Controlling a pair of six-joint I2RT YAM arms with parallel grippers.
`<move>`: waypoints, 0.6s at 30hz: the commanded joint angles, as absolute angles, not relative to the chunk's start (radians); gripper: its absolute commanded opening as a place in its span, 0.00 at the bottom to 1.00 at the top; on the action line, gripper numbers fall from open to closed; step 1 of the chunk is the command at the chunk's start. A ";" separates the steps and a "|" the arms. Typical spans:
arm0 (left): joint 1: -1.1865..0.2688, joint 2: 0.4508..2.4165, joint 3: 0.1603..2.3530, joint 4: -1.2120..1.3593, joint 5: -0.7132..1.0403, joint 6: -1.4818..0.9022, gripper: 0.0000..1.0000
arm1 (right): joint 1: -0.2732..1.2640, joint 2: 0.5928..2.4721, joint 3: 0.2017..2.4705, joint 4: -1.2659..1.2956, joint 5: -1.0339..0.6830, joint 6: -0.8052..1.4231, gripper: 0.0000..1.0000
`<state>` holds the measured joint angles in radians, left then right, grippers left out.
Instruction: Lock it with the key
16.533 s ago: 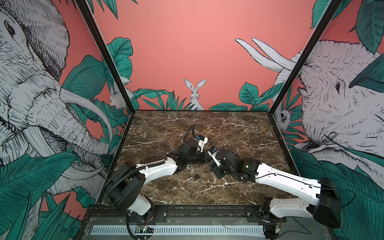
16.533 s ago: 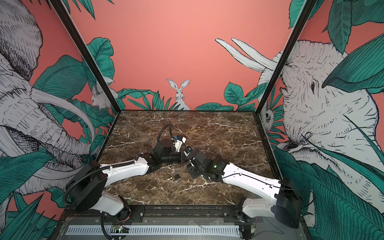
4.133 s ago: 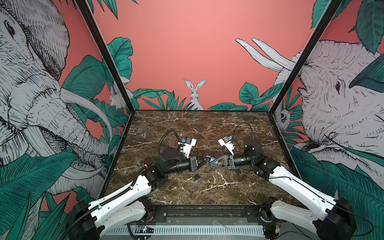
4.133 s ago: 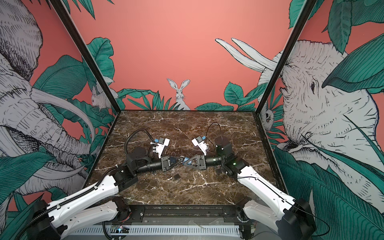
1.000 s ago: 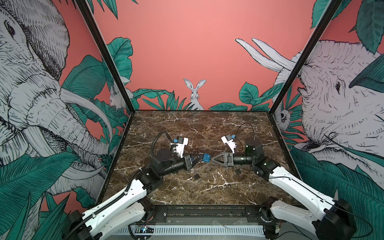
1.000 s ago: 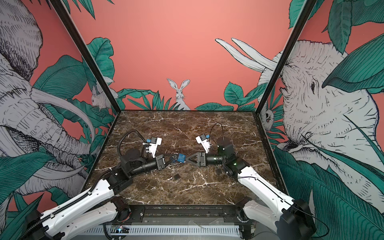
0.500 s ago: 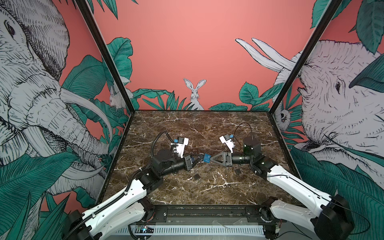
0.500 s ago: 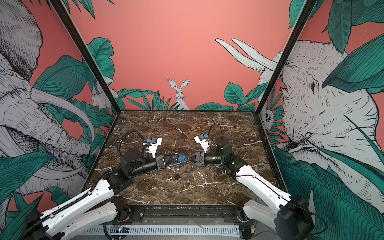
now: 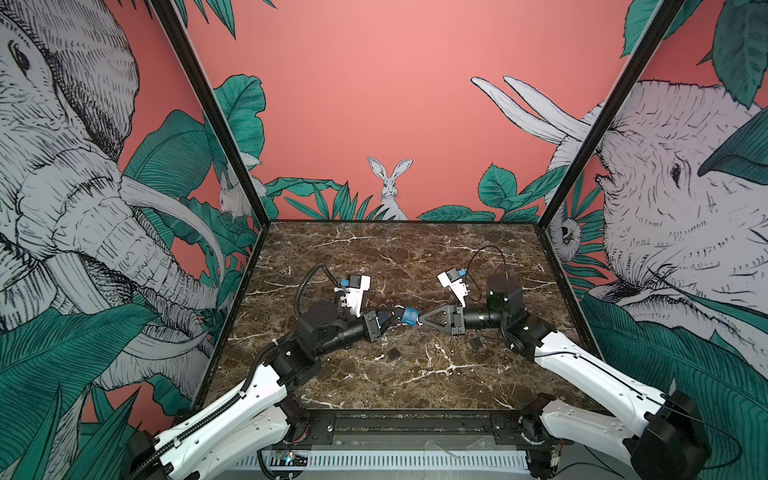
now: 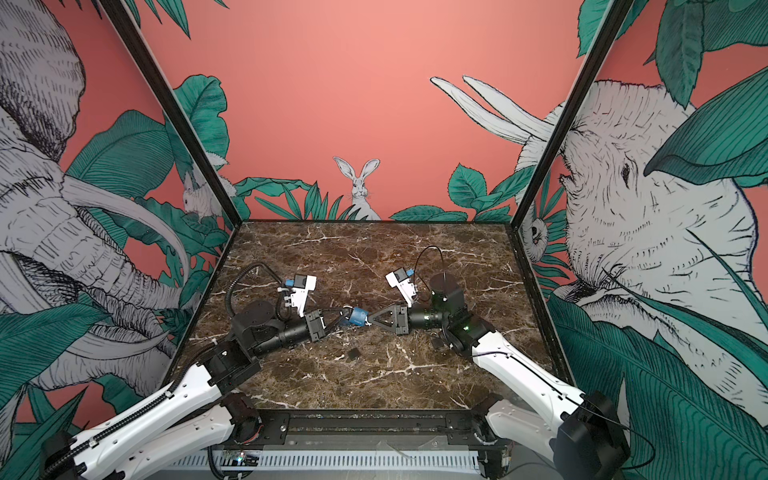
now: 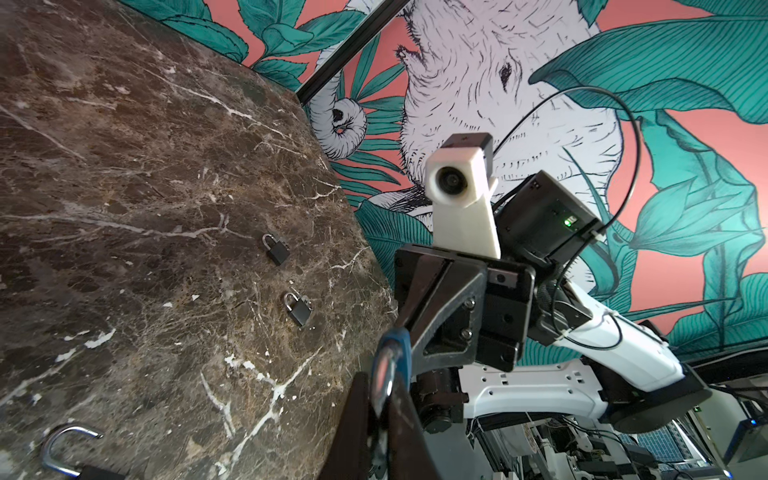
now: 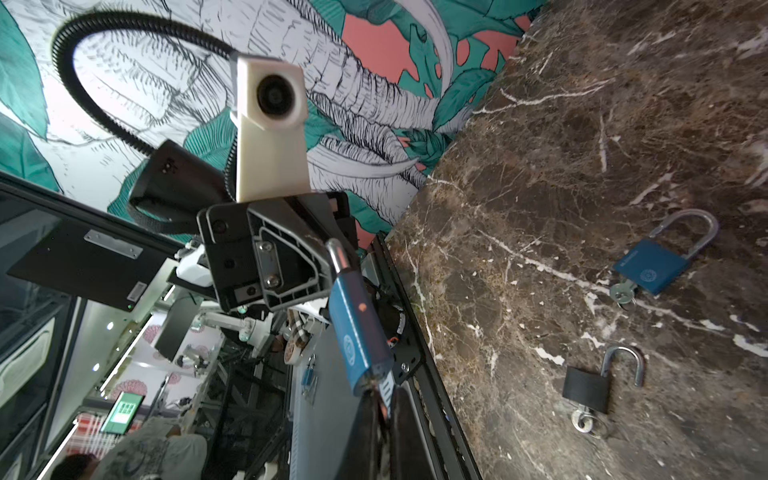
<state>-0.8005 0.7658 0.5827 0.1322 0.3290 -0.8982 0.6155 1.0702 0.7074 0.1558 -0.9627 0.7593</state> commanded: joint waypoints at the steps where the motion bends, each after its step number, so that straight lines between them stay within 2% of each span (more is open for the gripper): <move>1: -0.794 0.740 0.589 0.157 0.249 -0.887 0.00 | 0.624 1.051 0.697 0.176 -0.995 0.775 0.00; 18: -0.718 0.698 0.635 0.111 0.312 -0.874 0.00 | 0.567 0.975 0.650 0.126 -0.949 0.771 0.00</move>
<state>-0.7532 0.7238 0.5900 0.0948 0.3782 -0.8963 0.5980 1.0092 0.6708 0.1623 -0.9531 0.7635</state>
